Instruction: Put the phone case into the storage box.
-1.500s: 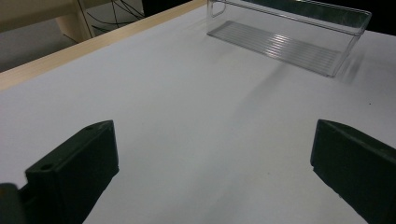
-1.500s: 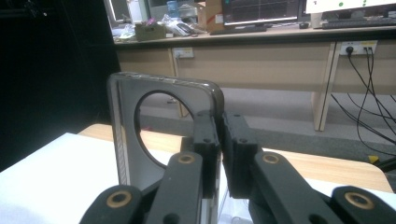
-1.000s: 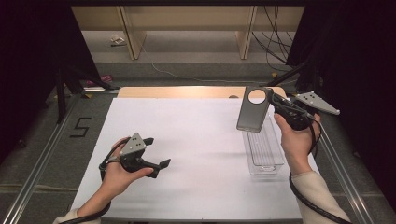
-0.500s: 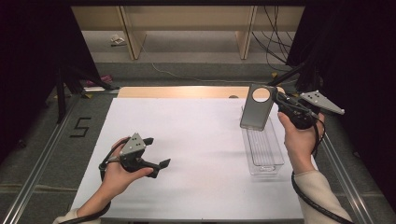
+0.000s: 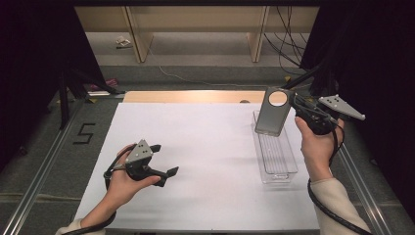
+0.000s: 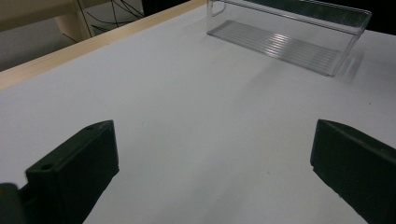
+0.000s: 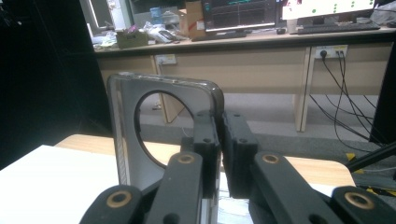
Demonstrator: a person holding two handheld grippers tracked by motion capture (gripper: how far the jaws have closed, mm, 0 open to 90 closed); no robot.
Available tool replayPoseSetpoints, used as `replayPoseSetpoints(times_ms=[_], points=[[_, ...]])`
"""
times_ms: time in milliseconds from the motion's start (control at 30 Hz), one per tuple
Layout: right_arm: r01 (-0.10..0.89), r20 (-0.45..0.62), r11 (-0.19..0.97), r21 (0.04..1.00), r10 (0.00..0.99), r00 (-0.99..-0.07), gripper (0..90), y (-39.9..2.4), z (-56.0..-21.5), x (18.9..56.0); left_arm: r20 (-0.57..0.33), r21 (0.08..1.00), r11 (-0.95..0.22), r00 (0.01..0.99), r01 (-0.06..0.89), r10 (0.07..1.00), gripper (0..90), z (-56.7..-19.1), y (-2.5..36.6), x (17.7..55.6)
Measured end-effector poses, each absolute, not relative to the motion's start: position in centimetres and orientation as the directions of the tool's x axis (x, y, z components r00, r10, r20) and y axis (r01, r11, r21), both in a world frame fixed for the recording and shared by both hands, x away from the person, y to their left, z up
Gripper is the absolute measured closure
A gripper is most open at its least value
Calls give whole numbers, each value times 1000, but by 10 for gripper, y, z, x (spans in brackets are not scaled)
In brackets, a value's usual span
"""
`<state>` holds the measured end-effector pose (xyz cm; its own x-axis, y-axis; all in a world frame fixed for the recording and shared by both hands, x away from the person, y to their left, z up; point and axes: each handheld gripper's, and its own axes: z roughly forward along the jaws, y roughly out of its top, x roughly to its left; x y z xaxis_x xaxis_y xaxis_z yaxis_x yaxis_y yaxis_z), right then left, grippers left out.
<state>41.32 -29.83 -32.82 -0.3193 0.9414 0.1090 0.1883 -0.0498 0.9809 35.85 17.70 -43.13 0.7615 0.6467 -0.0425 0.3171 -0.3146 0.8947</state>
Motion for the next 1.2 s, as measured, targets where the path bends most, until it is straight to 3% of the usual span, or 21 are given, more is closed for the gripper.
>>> replayPoseSetpoints(times_ms=[1200], points=[[178,85,-36,983,957,-279,853,-312,-326,417,-43,895,-314,761,318,648,4,-431,177,359]])
